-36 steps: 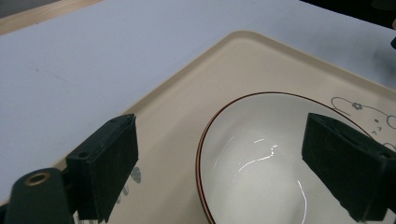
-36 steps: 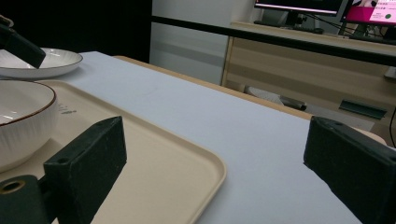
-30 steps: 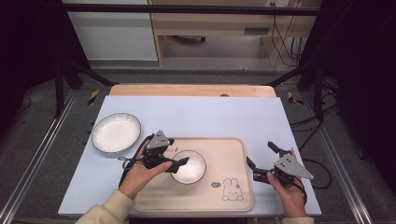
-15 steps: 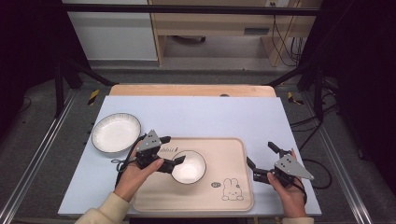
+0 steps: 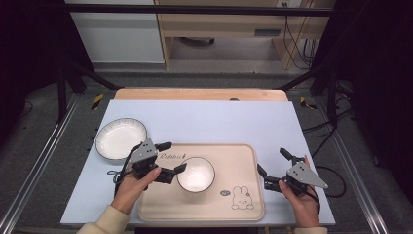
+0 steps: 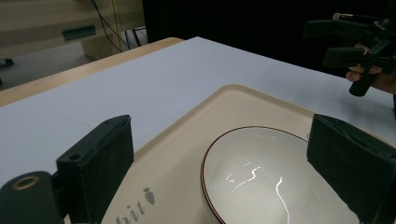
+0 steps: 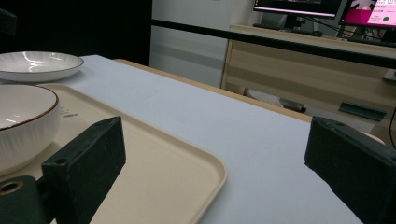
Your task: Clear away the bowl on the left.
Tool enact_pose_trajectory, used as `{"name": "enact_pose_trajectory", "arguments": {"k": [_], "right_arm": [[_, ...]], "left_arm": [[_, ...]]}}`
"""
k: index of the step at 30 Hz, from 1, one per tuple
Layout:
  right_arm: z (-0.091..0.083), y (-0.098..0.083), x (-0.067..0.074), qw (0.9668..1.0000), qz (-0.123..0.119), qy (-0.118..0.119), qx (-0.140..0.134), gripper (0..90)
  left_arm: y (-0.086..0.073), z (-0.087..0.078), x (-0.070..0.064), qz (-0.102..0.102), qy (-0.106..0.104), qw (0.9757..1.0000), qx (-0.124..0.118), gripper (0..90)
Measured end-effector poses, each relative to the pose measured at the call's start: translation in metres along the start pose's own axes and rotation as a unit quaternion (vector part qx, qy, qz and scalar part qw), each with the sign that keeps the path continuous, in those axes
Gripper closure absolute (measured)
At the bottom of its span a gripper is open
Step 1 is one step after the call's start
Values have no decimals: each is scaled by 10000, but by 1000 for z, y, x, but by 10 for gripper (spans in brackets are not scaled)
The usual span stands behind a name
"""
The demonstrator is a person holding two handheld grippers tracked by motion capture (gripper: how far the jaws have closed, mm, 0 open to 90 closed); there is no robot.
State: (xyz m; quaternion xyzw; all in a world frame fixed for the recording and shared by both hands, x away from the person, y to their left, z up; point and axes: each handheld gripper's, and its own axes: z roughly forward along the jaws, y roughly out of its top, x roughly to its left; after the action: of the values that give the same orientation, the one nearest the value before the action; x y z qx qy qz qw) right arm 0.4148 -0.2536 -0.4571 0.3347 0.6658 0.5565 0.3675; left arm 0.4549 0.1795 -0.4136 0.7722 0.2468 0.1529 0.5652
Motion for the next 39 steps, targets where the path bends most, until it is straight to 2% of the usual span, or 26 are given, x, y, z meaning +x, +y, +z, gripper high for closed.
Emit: {"name": "enact_pose_trajectory", "arguments": {"k": [5,10,17,30,39], "right_arm": [[0,0,0,10000,0,-1,2,53],[0,0,0,10000,1,1,1,53],[0,0,1,10000,-1,-4,3,53],[0,0,1,10000,-19,-1,10,53],[0,0,1,10000,-45,8,6,53]], "left_arm": [[-5,-7,2,58,-67,9999,-47,73],[-9,-17,7,13,-34,9998,-190,73],[-16,-29,13,55,-9,9997,-228,73],[-30,-52,24,-45,183,9993,-330,73],[-41,-63,33,-142,353,9985,-387,73]]}}
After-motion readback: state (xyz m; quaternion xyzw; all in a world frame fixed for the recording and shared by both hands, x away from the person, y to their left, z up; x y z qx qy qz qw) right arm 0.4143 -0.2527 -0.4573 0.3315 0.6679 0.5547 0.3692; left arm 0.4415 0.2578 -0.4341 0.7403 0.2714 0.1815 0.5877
